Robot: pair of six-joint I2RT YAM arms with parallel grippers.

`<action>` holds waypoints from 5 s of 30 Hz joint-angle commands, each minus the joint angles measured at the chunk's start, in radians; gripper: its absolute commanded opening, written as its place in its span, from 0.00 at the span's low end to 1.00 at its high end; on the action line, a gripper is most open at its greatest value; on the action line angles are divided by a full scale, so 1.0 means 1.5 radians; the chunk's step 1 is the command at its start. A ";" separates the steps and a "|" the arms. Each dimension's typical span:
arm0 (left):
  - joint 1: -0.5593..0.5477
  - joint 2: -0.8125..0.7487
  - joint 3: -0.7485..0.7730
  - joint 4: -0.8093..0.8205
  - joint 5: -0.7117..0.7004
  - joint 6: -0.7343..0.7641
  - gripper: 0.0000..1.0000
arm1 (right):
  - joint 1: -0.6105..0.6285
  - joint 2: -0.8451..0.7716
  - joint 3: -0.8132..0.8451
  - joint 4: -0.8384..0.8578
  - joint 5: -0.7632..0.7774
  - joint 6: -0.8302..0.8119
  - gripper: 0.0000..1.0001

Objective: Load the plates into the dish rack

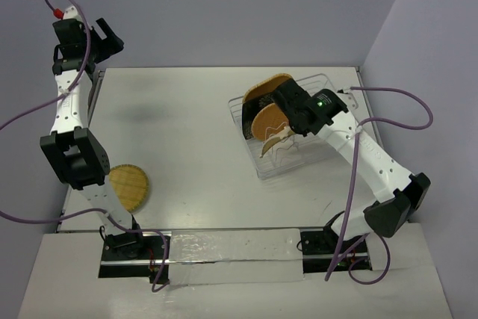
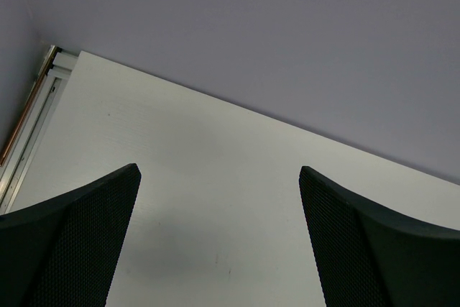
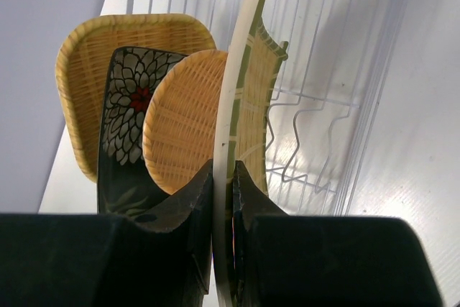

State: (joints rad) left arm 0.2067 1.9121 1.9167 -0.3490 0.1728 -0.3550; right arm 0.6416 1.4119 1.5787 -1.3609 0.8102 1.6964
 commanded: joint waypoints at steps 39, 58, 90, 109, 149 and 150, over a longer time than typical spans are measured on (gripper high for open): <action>0.015 0.047 0.067 -0.005 0.037 0.008 0.99 | 0.004 0.083 0.006 -0.058 0.020 0.062 0.00; 0.019 0.021 0.016 0.014 0.023 0.002 0.99 | 0.001 0.225 0.146 -0.057 0.032 -0.121 0.08; 0.026 -0.177 -0.182 -0.017 -0.013 -0.146 0.99 | 0.002 -0.058 0.012 0.360 0.018 -0.601 0.98; 0.029 -0.701 -0.728 -0.195 -0.246 -0.440 0.99 | 0.056 -0.094 -0.111 0.669 -0.688 -1.022 1.00; 0.250 -0.700 -1.000 -0.184 -0.346 -0.574 0.99 | 0.033 -0.044 -0.173 0.708 -0.728 -0.986 1.00; 0.250 -0.704 -0.989 -0.191 -0.354 -0.569 0.99 | 0.031 -0.041 -0.171 0.708 -0.730 -0.984 1.00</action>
State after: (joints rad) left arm 0.5732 0.8385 0.4002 -0.6471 -0.3621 -1.2400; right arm 0.7105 1.3391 1.3087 -0.3541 -0.2652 0.2005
